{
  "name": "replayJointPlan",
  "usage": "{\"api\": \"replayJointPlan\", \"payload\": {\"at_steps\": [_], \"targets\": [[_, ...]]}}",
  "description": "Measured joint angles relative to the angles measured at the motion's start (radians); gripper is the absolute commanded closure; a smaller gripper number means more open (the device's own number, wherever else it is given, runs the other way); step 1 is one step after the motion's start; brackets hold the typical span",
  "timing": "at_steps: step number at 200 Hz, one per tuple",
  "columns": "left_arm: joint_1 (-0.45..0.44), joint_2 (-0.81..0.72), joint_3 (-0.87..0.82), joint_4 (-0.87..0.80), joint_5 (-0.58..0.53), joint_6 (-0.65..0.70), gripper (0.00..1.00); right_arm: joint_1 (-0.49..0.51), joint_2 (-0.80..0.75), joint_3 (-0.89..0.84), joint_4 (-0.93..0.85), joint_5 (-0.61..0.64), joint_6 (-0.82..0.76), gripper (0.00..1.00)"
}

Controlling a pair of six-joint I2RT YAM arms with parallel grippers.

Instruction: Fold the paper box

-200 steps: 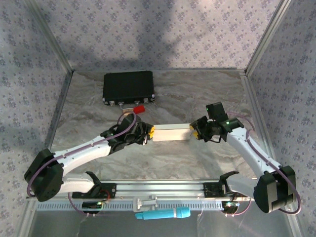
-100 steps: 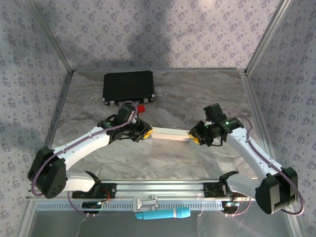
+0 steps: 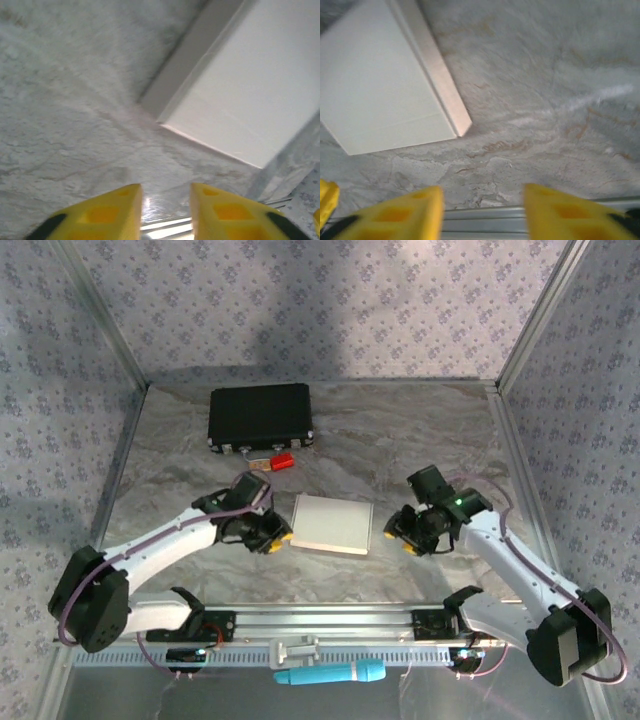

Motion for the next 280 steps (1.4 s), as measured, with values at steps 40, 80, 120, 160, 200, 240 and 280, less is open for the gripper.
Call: {"api": "replayJointPlan", "payload": {"at_steps": [40, 80, 120, 160, 200, 240, 280], "targets": [[0.1, -0.068, 0.243, -0.039, -0.253, 0.232, 0.0, -0.033, -0.073, 0.198, 0.011, 0.391, -0.177, 0.01], [0.125, -0.195, 0.098, -0.006, -0.842, 0.418, 0.0, -0.091, -0.269, -0.179, 0.512, 0.755, -0.542, 0.01], [0.312, -0.202, -0.262, 0.264, -0.947, 0.82, 0.0, -0.257, -0.124, -0.47, 0.866, 0.737, -0.768, 0.01], [0.498, -0.11, -0.267, 0.476, -0.811, 1.073, 0.0, -0.336, 0.039, -0.503, 1.121, 0.655, -0.822, 0.01], [0.582, 0.062, -0.311, 0.737, -0.663, 1.193, 0.0, -0.401, 0.224, -0.493, 1.353, 0.535, -0.877, 0.01], [0.643, 0.236, -0.296, 1.002, -0.526, 1.227, 0.0, -0.476, 0.391, -0.433, 1.535, 0.409, -0.951, 0.01], [0.664, 0.294, -0.377, 1.249, -0.437, 1.227, 0.0, -0.487, 0.461, -0.471, 1.67, 0.372, -0.97, 0.01]]}}
